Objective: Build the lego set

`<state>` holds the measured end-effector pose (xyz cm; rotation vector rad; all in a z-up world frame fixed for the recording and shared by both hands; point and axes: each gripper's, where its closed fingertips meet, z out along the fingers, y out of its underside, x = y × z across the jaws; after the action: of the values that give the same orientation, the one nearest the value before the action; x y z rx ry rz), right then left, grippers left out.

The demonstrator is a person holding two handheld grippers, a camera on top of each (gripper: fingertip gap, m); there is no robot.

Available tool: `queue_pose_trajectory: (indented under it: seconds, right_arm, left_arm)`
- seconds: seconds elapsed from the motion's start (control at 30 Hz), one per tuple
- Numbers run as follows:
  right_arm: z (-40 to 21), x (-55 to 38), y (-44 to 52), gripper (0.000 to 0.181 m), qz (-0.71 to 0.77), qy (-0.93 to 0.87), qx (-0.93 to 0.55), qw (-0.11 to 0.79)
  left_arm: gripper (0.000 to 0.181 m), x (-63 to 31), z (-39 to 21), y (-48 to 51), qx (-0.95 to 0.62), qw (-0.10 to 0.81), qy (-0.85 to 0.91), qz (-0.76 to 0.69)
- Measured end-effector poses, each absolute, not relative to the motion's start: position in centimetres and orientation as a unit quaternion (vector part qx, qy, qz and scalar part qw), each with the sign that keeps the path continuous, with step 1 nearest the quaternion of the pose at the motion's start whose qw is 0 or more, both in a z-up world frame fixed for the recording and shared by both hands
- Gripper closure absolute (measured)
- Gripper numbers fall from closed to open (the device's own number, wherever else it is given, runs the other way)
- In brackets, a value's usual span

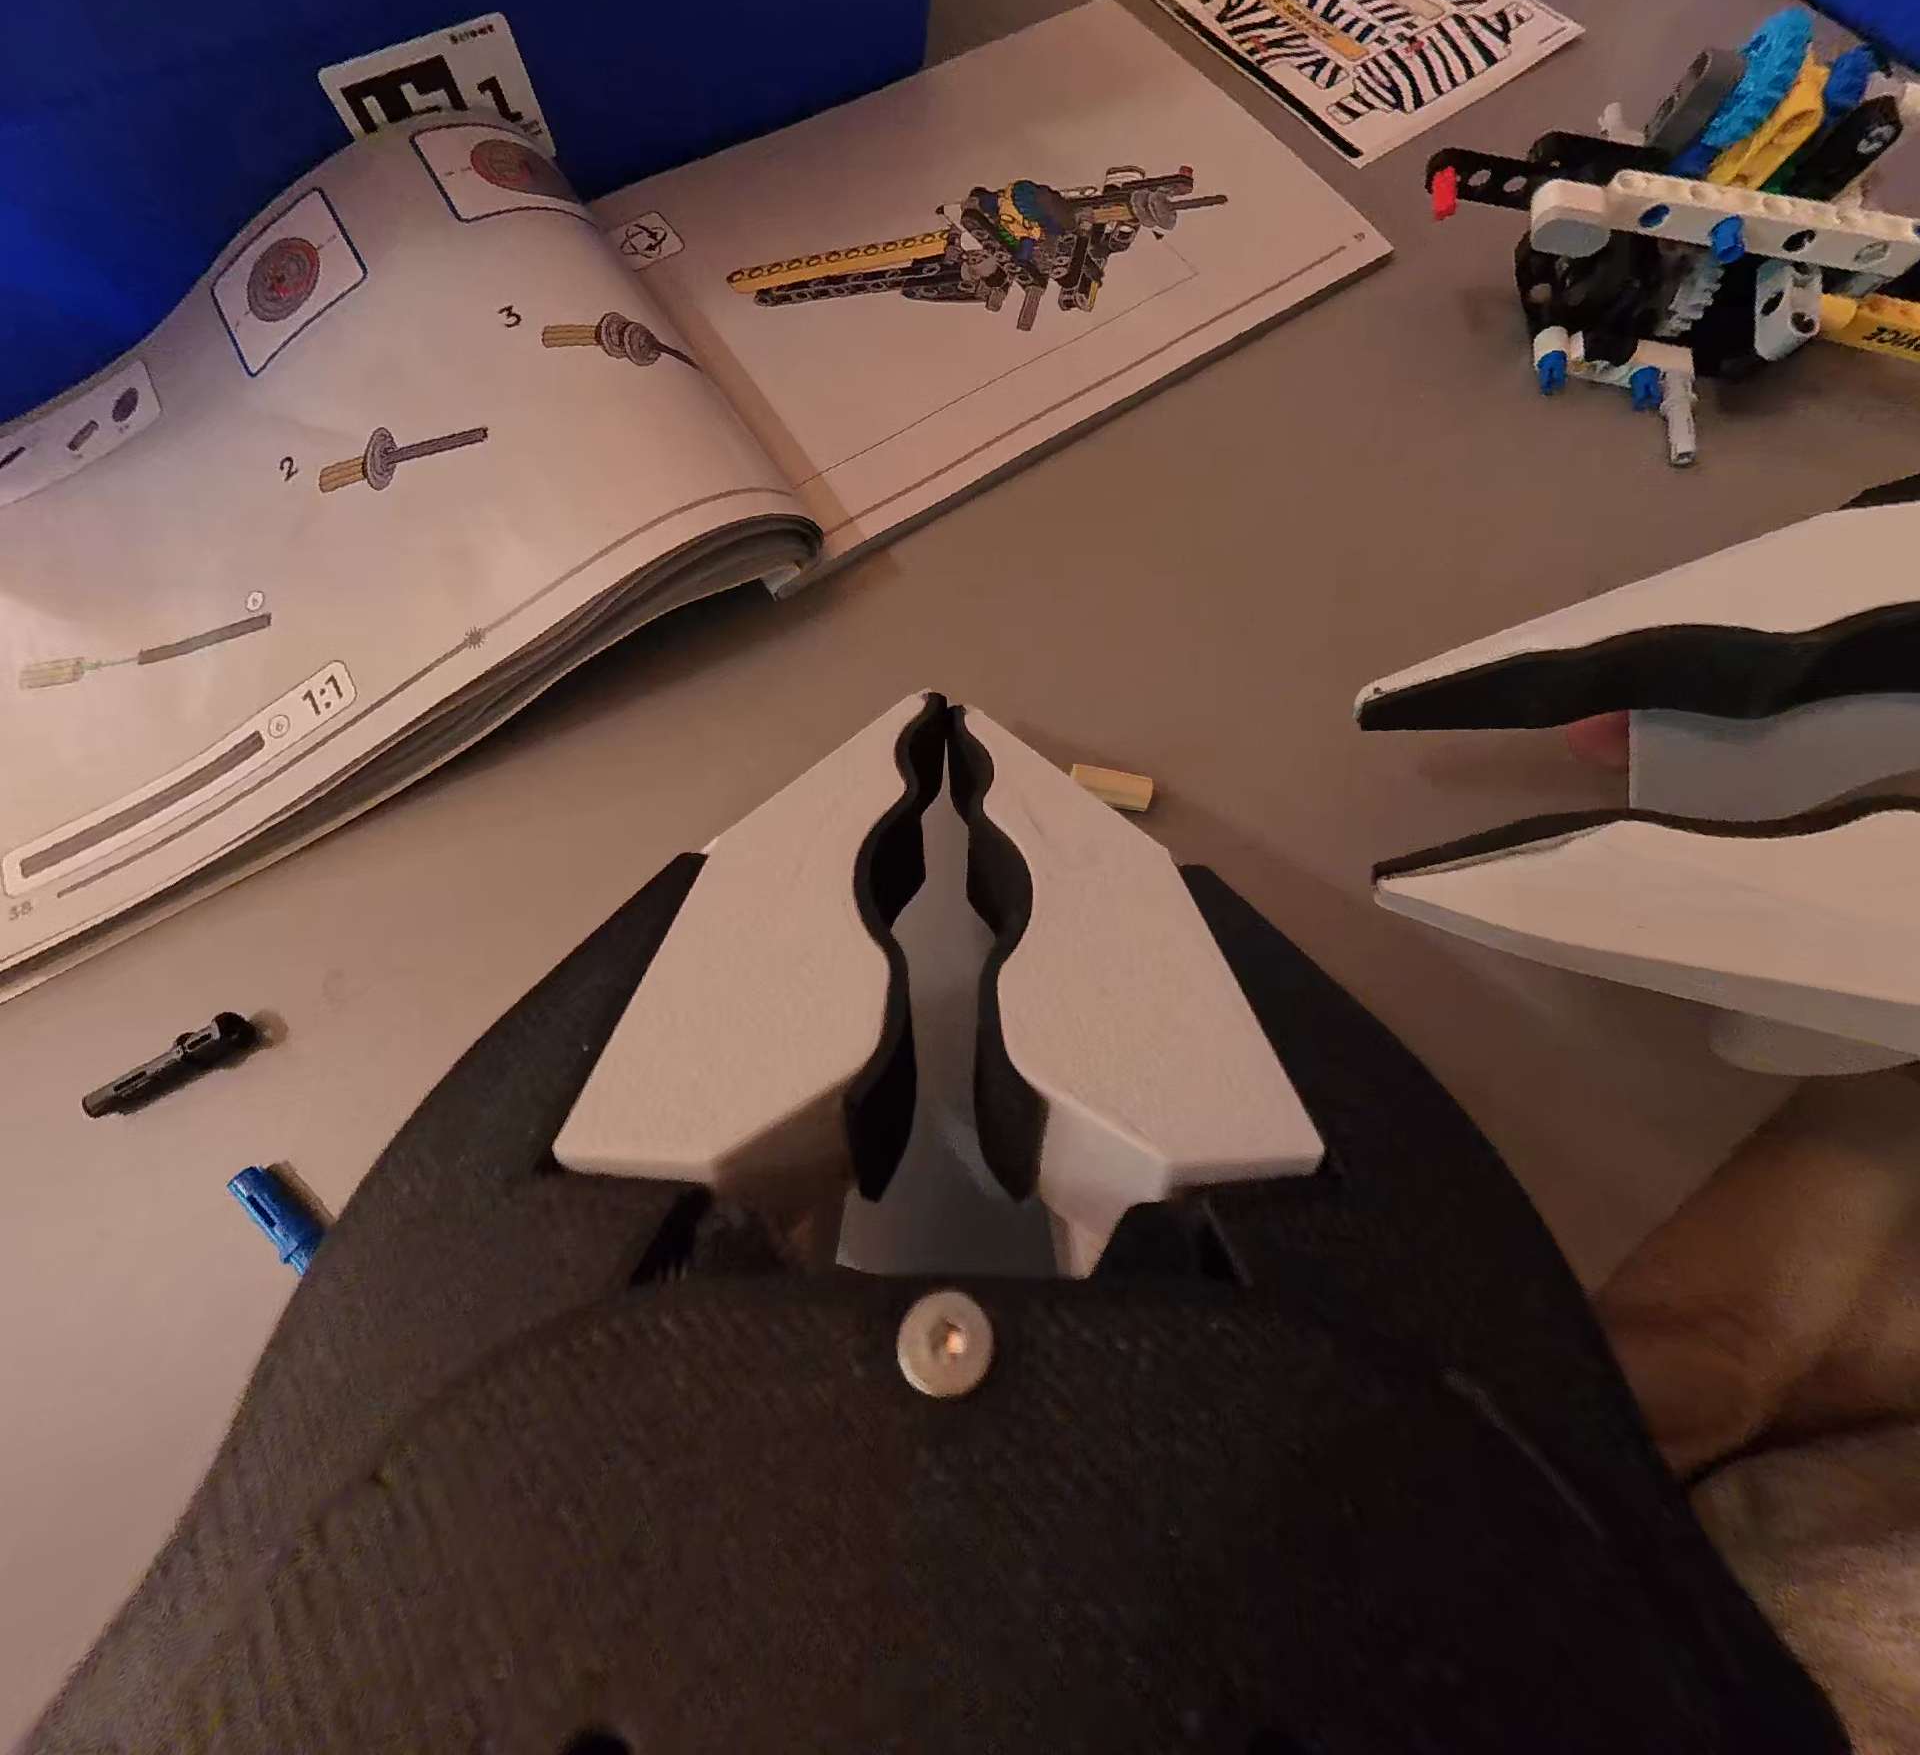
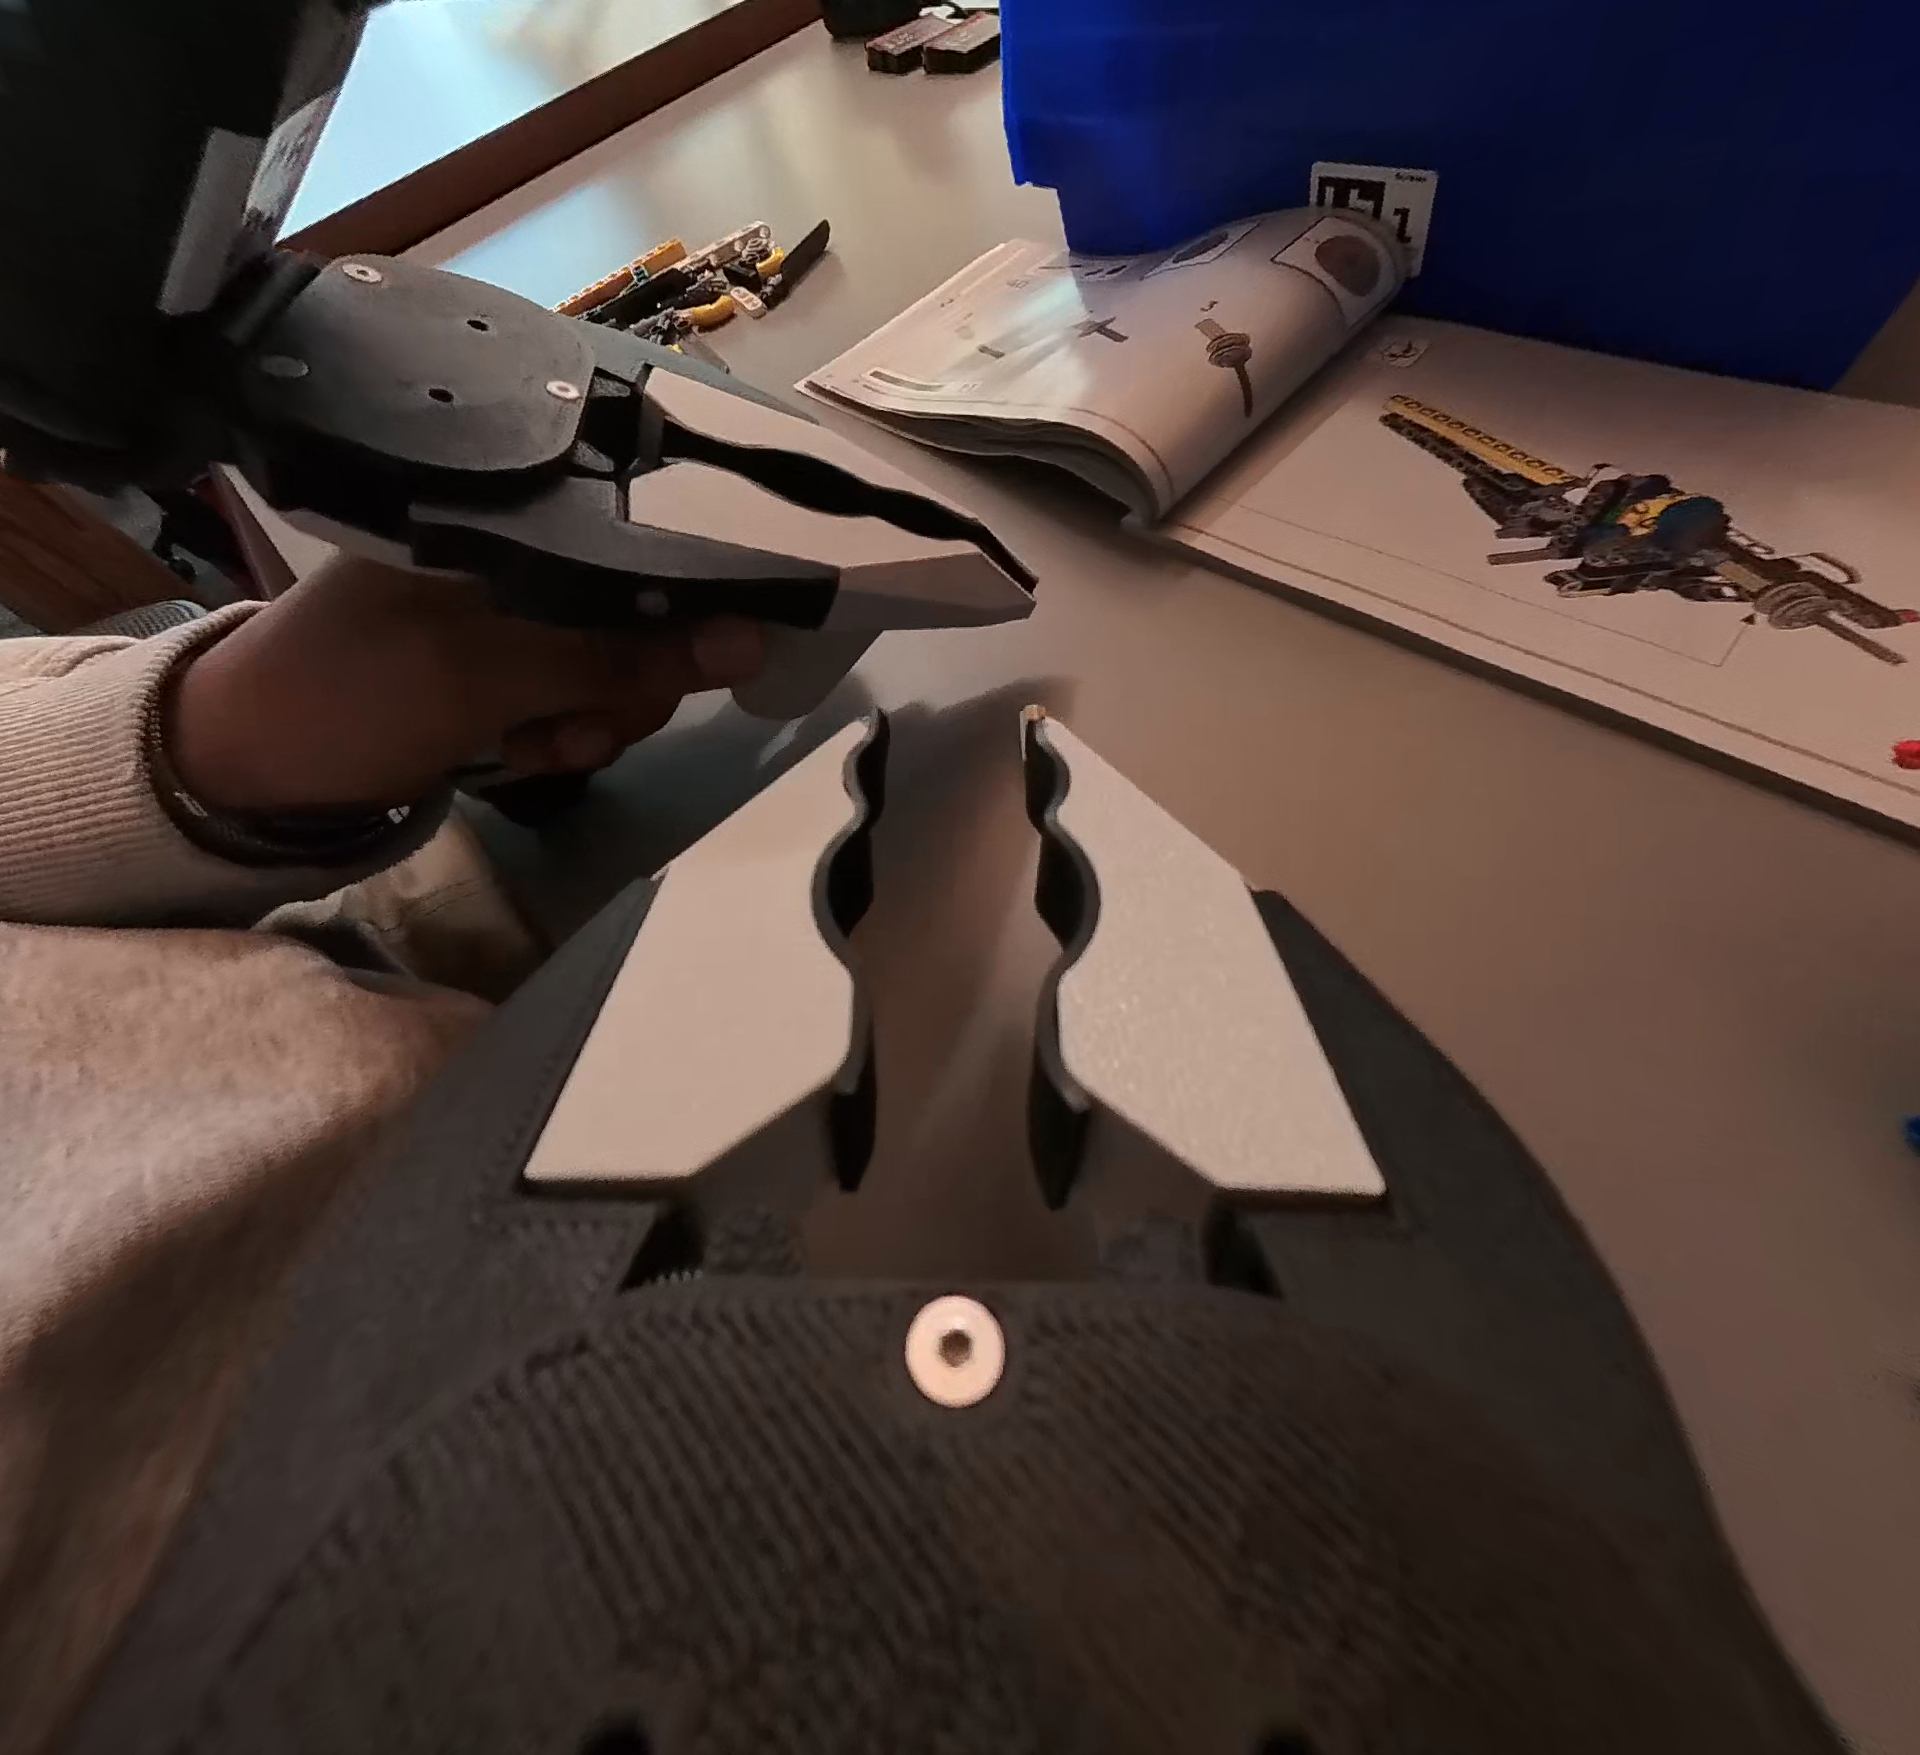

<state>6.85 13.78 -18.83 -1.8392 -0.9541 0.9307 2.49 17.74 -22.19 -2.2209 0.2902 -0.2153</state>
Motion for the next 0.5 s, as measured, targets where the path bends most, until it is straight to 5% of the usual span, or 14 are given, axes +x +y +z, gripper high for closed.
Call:
queue_pose_trajectory:
  seconds: [0.5]
  right_arm:
    - [-19.37,6.79,13.99,0.154,0.372,-0.375,-0.745,0.407]
  left_arm:
    - [0.181,1.91,-22.75,17.97,-0.901,0.414,0.09,-0.095]
